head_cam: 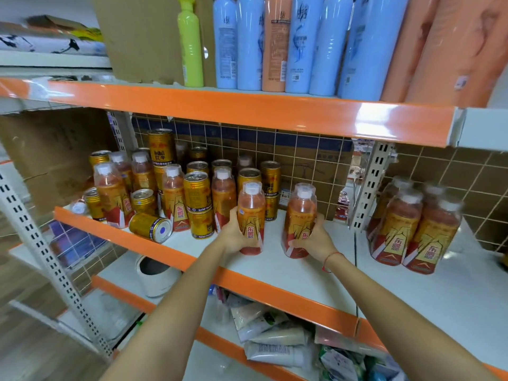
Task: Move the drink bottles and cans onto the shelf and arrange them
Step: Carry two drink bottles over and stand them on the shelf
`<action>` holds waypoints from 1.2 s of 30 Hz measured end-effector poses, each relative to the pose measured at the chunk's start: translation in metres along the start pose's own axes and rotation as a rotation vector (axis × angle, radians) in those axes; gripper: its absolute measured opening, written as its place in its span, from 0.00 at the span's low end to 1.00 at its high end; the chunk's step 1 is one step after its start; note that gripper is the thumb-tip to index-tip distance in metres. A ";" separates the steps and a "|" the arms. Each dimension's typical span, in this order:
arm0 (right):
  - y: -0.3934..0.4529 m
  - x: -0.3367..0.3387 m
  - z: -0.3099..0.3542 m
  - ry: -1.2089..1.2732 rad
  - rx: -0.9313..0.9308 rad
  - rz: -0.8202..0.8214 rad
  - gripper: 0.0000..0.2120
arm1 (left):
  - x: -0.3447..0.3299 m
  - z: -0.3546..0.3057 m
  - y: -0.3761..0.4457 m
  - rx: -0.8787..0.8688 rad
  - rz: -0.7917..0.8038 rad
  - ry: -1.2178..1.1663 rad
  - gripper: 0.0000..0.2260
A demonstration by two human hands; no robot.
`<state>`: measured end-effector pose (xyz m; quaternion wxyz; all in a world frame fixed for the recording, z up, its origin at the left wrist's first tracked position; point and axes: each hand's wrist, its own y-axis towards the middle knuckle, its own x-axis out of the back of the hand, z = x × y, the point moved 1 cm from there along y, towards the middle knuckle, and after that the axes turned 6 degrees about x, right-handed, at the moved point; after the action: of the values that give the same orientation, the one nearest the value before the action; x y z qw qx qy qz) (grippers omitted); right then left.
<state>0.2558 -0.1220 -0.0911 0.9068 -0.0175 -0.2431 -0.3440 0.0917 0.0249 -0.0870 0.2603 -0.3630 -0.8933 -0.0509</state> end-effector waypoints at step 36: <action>-0.111 0.157 -0.046 -0.266 -0.187 -0.488 0.41 | -0.178 -0.103 -0.040 -0.185 -0.010 0.038 0.34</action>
<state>0.3063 -0.3124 -0.0751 0.7519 -0.0870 -0.3240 -0.5675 0.2158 -0.1435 -0.0833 0.2423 -0.3800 -0.8815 -0.1412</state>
